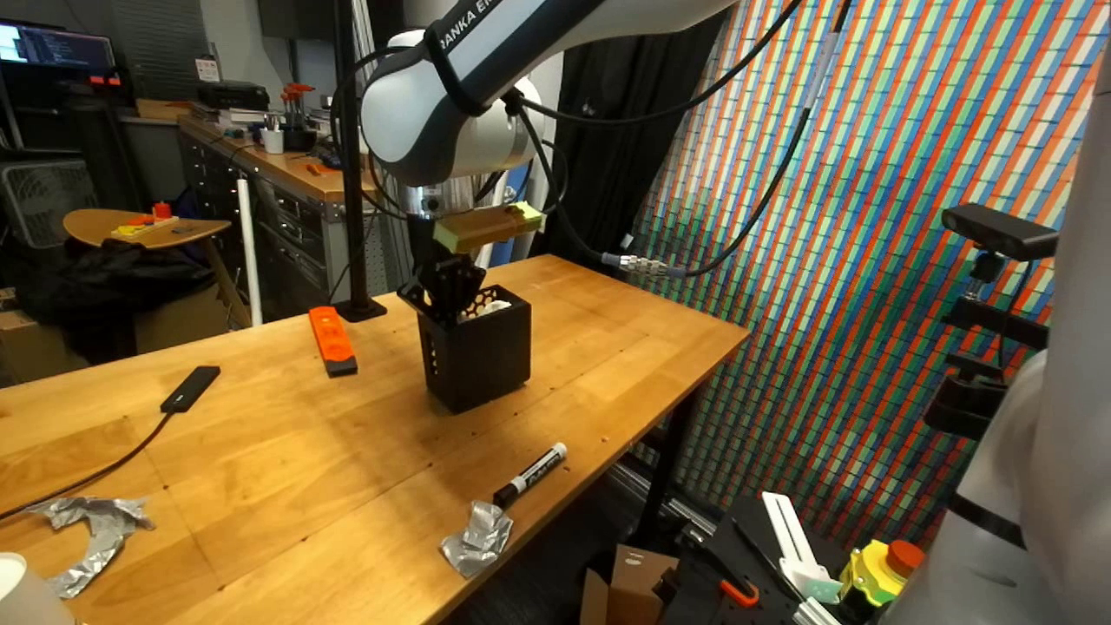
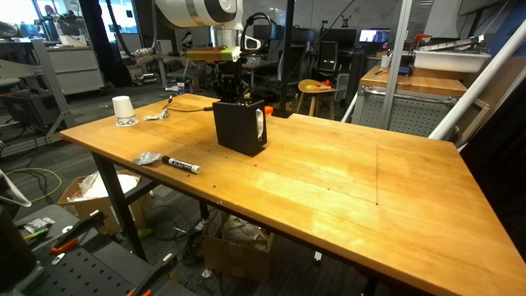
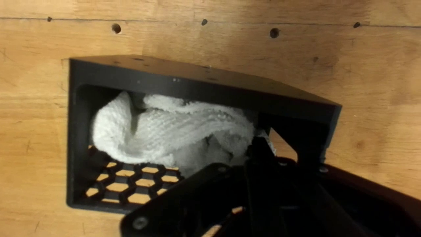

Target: Shove the cloth in the black box

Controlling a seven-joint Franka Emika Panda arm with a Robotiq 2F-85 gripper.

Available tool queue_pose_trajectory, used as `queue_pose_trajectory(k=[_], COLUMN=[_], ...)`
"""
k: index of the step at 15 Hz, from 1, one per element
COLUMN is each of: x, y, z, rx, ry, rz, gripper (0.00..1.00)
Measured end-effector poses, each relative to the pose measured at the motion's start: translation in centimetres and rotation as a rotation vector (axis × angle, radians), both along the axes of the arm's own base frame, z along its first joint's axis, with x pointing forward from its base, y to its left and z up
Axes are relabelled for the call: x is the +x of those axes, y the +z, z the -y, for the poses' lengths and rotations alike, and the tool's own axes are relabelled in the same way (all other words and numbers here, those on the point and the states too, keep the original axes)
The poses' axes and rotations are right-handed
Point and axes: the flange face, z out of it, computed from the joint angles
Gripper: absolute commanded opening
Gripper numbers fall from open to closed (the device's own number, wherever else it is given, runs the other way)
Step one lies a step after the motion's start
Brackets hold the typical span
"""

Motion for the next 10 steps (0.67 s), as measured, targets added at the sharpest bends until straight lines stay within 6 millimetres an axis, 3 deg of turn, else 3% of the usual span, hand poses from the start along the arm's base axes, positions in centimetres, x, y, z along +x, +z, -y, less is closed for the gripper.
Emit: queue_pose_trajectory(k=[10], x=[0.1], y=[0.2], z=[2.7], rx=[0.001], ry=[-0.032], rz=[-0.016], gripper=[0.00])
